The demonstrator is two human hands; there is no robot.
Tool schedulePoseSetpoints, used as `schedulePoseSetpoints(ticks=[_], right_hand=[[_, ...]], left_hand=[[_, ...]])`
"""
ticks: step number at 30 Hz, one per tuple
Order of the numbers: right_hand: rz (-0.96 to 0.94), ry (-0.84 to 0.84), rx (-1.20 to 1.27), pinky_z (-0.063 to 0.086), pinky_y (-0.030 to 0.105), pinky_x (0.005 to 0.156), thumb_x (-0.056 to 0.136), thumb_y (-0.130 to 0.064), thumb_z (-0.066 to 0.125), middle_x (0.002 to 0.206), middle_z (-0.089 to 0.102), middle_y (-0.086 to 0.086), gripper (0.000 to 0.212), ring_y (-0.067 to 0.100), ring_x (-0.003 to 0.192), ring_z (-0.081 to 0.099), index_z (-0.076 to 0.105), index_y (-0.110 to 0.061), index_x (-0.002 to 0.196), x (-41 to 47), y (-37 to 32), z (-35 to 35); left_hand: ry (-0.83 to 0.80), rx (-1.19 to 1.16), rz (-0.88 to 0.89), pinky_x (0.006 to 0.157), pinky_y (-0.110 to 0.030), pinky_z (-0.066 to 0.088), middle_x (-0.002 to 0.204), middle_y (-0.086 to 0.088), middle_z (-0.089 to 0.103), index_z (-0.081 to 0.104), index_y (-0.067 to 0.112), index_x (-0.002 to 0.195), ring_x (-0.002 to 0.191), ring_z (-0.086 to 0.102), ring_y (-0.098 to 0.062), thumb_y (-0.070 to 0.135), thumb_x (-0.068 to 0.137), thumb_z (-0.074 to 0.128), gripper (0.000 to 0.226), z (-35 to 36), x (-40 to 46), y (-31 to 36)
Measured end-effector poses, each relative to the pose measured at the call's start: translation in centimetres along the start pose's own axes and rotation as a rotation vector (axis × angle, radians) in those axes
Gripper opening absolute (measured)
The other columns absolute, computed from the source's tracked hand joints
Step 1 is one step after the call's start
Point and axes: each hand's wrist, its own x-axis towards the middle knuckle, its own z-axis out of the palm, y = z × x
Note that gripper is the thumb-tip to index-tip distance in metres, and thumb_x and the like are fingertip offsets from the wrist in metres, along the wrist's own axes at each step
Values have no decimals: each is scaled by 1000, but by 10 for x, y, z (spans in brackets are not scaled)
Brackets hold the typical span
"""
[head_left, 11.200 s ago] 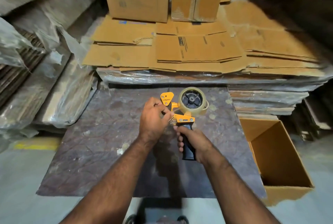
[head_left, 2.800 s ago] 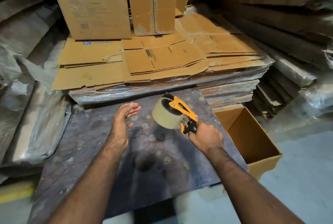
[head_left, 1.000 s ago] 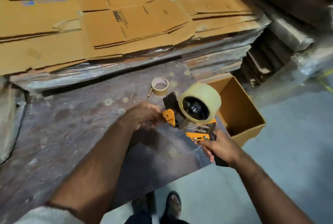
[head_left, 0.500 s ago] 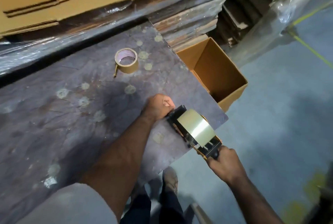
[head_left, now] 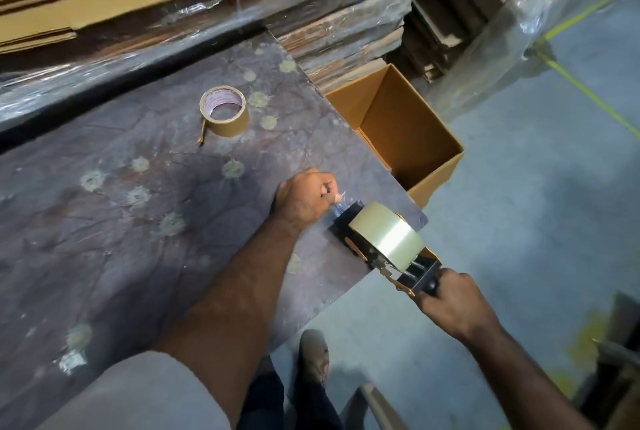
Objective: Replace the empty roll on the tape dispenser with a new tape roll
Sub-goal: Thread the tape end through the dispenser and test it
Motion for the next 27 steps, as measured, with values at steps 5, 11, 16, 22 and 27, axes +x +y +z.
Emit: schedulePoseSetpoints(ticks=[5,11,16,22,27], right_hand=[[-7,-2,33,50,35,59,77,-60,66,64,63,8,49,34,70,58,60,-12,71,-2,19,-4],[-14,-11,25,50,35,60,80,-51,63,62,60,7,41,34,72,59,57,-12,68,9,23,-7],[-3,-26,11,55,37,67,78,-56,62,75,67,11,40,37,80,62,57,-16,72,17,28,-4],[-3,-31,4,56,37,69,77,-58,63,80,69,11,43,37,82,62,63,-15,81,24,34,-2],[-8,-32,26,56,37,70,74,-61,64,82,71,10,47,37,84,63,65,-16,85,26,36,0]], left_hand=[[65,-19,-49,66,-26,49,73,14,68,65,32,70,74,66,-16,41,78,77,17,14,-7,15],[83,91,-19,77,-31,40,87,15,66,60,37,78,84,64,-12,49,82,77,21,27,0,25],[216,179,0,91,-42,50,125,0,59,48,29,126,112,59,-21,50,73,83,66,26,-4,19],[-3,-47,461,103,-45,51,120,-8,72,70,9,121,110,66,-25,-9,73,48,56,30,-26,10],[-264,60,445,126,-36,14,160,-8,39,37,7,154,152,29,-19,-3,76,35,79,39,-26,3]])
